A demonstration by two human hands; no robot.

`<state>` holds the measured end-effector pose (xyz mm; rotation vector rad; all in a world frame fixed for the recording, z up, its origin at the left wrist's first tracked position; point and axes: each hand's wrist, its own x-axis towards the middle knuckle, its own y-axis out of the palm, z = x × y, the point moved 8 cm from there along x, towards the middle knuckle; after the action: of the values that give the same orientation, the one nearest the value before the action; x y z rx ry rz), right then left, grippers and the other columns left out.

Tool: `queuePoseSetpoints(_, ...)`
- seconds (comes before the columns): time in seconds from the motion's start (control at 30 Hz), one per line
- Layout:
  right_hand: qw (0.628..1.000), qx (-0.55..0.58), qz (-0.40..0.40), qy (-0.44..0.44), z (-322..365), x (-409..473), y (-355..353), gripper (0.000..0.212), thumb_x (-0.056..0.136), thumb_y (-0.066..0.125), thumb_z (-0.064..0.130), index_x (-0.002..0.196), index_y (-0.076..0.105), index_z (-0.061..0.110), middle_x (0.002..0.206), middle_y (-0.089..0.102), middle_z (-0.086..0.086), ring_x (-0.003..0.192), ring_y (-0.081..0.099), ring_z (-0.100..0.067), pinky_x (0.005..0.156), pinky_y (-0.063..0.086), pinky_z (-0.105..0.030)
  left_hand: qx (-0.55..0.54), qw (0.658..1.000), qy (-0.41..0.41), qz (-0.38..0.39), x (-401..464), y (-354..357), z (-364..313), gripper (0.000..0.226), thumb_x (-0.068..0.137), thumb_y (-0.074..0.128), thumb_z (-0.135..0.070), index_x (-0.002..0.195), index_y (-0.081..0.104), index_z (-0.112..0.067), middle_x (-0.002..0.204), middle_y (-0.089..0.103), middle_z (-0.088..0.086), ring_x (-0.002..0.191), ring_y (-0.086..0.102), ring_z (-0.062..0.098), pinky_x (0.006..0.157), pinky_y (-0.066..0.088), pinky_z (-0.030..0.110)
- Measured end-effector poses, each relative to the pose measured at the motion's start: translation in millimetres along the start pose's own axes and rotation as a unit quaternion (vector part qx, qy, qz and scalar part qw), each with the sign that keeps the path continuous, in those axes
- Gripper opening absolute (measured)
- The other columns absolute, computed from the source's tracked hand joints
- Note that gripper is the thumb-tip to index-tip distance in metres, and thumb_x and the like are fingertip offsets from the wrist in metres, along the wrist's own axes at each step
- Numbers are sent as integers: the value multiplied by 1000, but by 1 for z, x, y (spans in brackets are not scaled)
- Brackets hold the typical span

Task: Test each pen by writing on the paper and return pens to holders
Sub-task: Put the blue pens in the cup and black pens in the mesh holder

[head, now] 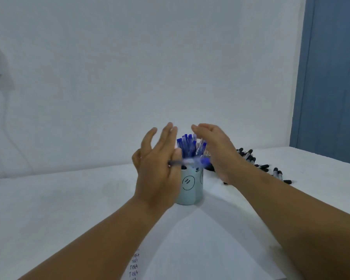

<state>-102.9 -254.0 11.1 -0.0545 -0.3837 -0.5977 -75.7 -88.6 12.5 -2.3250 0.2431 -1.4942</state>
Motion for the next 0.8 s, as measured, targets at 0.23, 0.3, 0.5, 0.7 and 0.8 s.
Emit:
queuePoseSetpoints(0.23,878,-253,11,-407,58,-47,16,30,83,65,20,112,66,25,121,60,6,118,54,-12,99,41,-24,5,982,-188,4,2,-1,37,31,102,38,-10,128,51,-20,81,43,-22,138,36,25,111,26,49)
queuePoseSetpoints(0.3,841,-274,43,-465,65,-61,34,32,82,68,28,113,72,19,117,64,2,115,58,-14,99,44,-29,28,979,-199,19,2,2,45,26,99,37,-9,119,50,-18,79,43,-15,134,40,30,106,30,51)
queuePoseSetpoints(0.5,876,-217,-38,-429,68,-60,38,16,96,62,24,101,71,12,90,70,9,88,66,-6,79,53,-22,-13,976,-214,36,-1,3,41,42,100,43,-17,139,47,-32,112,53,-13,132,46,22,112,27,46)
queuePoseSetpoints(0.7,926,-204,-76,-309,57,-39,10,33,99,56,20,131,50,26,81,67,8,78,65,-13,74,56,-41,-267,922,-270,76,-9,19,40,30,105,42,-21,131,48,-34,123,65,-10,108,57,-1,81,38,13)
queuePoseSetpoints(0.8,913,-279,-63,-291,46,-34,11,58,86,62,34,139,39,37,99,65,16,99,60,-15,92,49,-46,-312,906,-266,105,-12,26,45,29,102,45,-33,130,48,-40,116,69,-10,115,59,5,92,42,26)
